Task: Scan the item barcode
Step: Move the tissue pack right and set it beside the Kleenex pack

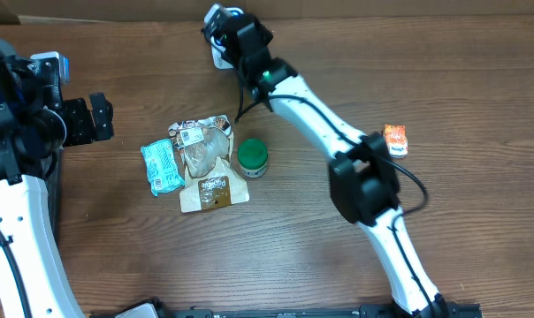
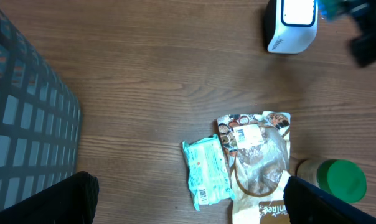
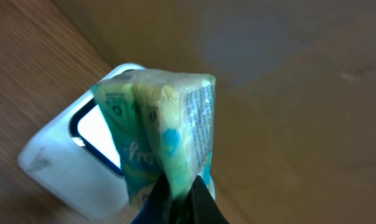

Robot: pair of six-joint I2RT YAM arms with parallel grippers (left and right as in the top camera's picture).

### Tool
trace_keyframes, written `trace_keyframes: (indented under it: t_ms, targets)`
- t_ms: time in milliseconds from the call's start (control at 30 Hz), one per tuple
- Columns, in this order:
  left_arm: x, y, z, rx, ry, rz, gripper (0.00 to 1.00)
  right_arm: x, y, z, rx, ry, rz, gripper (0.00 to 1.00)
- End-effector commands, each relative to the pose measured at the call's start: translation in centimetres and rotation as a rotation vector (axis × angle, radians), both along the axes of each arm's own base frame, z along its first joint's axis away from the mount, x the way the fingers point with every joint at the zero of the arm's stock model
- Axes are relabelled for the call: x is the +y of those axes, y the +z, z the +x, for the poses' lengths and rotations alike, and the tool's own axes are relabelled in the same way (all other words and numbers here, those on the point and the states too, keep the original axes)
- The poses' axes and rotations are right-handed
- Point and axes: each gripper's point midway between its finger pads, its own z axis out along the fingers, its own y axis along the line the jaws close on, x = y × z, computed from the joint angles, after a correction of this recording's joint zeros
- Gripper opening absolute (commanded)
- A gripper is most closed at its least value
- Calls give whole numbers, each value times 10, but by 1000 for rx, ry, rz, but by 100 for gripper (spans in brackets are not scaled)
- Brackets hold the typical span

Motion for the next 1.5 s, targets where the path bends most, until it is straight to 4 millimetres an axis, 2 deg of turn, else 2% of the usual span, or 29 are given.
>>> trace_keyframes:
  t_ms: [0,133,233,300,400,533,800,833,1067,1200,1333,1467]
  targets:
    - [-2,4,1,-14,-25,10,100,-29,153,-37,-72,-86,354,4]
    - [-2,4,1,-14,-25,10,100,-79,175,-80,95,-255,524,4]
    - [-2,4,1,-14,-25,10,100,-129,168,-114,235,-432,577,4]
    - [-2,4,1,-14,-25,10,100,-155,153,-133,338,-532,587,4]
    - [-2,4,1,-14,-25,10,99,-189,118,-157,518,-685,587,4]
    - [-2,4,1,-14,-25,10,100,-224,68,-176,718,-820,567,4]
    - [-2,4,1,-14,-25,10,100,-276,-26,-197,933,-999,560,4]
    - [-2,4,1,-14,-25,10,100,-286,-44,-200,952,-1033,564,4]
    - [-2,4,1,-14,-25,10,99,-317,-107,-209,967,-1123,602,4]
    - [-2,4,1,-14,-25,10,100,-328,-124,-214,966,-1151,614,4]
    - [-2,4,1,-14,-25,10,99,-336,-125,-216,967,-1172,622,10]
    - [-2,4,1,-14,-25,10,100,-346,-125,-219,976,-1196,642,25]
